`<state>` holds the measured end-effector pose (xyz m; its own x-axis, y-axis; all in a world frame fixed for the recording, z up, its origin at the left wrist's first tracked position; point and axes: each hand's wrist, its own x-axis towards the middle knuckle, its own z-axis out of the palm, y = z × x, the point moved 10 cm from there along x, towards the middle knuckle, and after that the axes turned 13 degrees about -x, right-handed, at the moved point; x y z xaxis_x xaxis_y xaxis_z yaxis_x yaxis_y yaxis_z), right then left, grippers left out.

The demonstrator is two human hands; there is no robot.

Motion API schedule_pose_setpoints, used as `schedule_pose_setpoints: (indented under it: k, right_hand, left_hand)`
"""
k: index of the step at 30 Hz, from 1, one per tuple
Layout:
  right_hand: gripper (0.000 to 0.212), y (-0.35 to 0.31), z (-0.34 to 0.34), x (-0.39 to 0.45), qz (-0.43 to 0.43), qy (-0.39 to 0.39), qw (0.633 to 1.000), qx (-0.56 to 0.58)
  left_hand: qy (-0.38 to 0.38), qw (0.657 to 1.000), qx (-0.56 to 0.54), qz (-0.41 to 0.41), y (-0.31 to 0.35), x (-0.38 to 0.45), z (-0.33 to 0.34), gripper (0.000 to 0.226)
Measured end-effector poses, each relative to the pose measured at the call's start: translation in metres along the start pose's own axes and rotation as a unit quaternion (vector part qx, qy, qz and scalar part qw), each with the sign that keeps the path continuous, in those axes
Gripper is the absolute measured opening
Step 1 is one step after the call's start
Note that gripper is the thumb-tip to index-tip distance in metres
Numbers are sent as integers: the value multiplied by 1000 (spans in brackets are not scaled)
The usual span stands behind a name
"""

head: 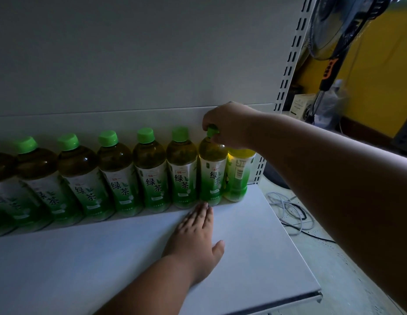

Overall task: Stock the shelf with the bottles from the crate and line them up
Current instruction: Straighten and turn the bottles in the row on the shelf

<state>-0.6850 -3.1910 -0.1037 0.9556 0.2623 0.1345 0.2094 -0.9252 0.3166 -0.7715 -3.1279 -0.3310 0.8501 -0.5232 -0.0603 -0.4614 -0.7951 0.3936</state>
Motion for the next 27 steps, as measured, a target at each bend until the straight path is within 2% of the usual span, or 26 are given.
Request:
schedule_pose_setpoints:
  k: [3,5,8,11,13,16,19,27]
  right_hand:
    - [49,0,4,-4,-6,-13,1000,22]
    - [54,8,2,-10,-3,6,999,44]
    - [44,33,-3,-20,26,59,997,42]
    - [34,51,16,-23,53,26,998,21]
    - [33,57,27,-22,60,1,998,20]
    - [32,61,27,-19,60,4,998,19]
    - [31,65,24,-18,69,15,997,15]
    - [26,63,30,-11,83,-13,996,32]
  left_hand:
    - [7,1000,-5,5,0,-2,-2,77]
    - [22,999,-6,28,5,-4,-6,74]
    - [20,996,-7,83,26,0,-7,71]
    - [9,993,-6,121,50,13,-2,86]
    - [0,993,-11,117,59,25,7,88]
    - [-2,996,-16,83,58,35,17,78]
    - [11,998,-24,56,51,37,19,81]
    - [20,996,-4,87,56,35,20,91]
